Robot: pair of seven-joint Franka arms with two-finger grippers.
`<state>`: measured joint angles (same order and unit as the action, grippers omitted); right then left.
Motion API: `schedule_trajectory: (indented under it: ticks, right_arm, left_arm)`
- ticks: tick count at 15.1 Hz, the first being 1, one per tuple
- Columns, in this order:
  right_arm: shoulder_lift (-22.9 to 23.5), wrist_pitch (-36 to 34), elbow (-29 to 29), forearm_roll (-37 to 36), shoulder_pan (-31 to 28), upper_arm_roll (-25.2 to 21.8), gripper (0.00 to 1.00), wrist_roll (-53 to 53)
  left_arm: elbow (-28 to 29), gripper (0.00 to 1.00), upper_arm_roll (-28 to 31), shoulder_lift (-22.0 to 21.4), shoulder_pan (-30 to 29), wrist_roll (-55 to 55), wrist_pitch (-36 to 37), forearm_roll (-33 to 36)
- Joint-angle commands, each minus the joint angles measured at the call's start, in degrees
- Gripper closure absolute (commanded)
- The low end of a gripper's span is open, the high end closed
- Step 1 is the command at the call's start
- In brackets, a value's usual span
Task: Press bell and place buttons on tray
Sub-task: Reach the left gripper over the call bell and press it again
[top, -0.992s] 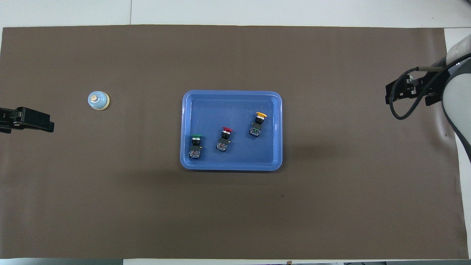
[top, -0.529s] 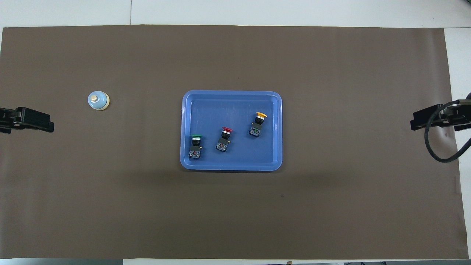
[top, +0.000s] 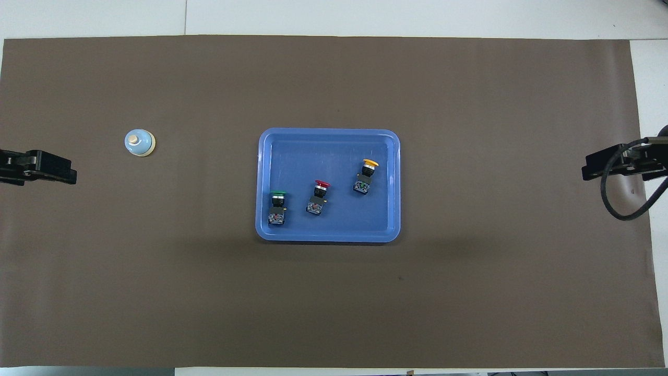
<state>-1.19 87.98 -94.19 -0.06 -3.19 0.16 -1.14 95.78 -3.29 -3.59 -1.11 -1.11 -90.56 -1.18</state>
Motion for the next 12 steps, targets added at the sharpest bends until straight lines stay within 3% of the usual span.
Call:
schedule_trajectory:
  ticks: [1,8,12]
  right_arm:
    - [-0.56,0.35,-0.12,-0.56,-0.76,0.72,0.0,-1.06]
    - [-1.09,-0.44,-0.55,-0.56,-0.67,0.81,0.0,-1.06]
    - [-1.09,-0.44,-0.56,-0.56,-0.67,0.81,0.0,-1.06]
  left_arm:
    - [3.71,1.0,0.21,-0.73,0.15,0.68,-5.32,-0.49]
    - [2.83,1.0,0.21,13.94,0.58,0.68,-19.81,0.03]
    - [3.88,1.0,0.3,18.96,-0.12,0.15,-27.03,0.47]
